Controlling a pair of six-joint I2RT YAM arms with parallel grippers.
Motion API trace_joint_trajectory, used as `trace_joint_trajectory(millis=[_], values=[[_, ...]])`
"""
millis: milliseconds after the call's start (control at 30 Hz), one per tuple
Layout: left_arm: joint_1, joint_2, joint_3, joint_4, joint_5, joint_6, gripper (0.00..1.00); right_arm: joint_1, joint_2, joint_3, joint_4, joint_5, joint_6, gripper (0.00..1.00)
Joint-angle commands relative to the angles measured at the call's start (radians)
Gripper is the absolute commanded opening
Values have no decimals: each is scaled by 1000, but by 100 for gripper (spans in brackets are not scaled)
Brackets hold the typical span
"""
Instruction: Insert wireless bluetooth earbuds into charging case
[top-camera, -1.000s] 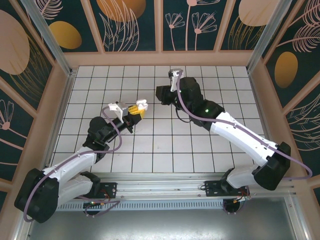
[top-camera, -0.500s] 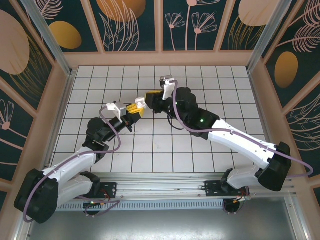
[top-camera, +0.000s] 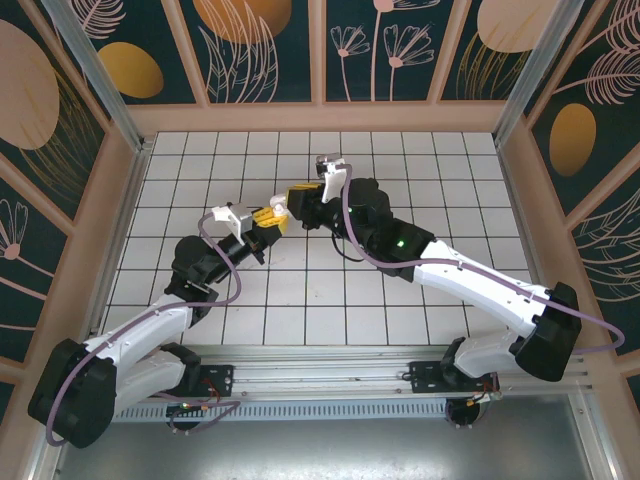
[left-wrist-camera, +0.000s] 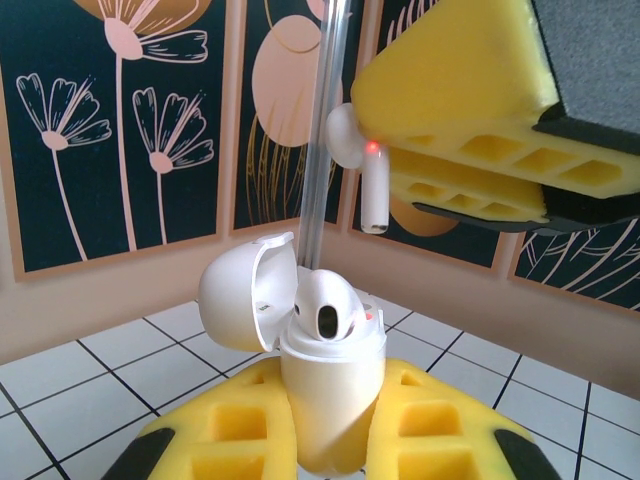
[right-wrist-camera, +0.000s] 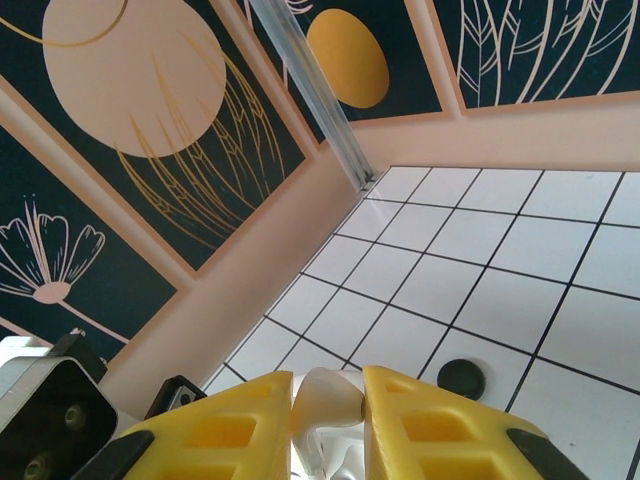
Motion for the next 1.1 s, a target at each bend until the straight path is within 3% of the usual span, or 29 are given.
trace_joint_trajectory(millis=[0,1067], values=[[-5,-19,26,42,0,-16,0,10,10,-15,30,20,10,23],[-4,-35,21,31,-5,-11,0,24,24,-14,-37,-27,44,21]])
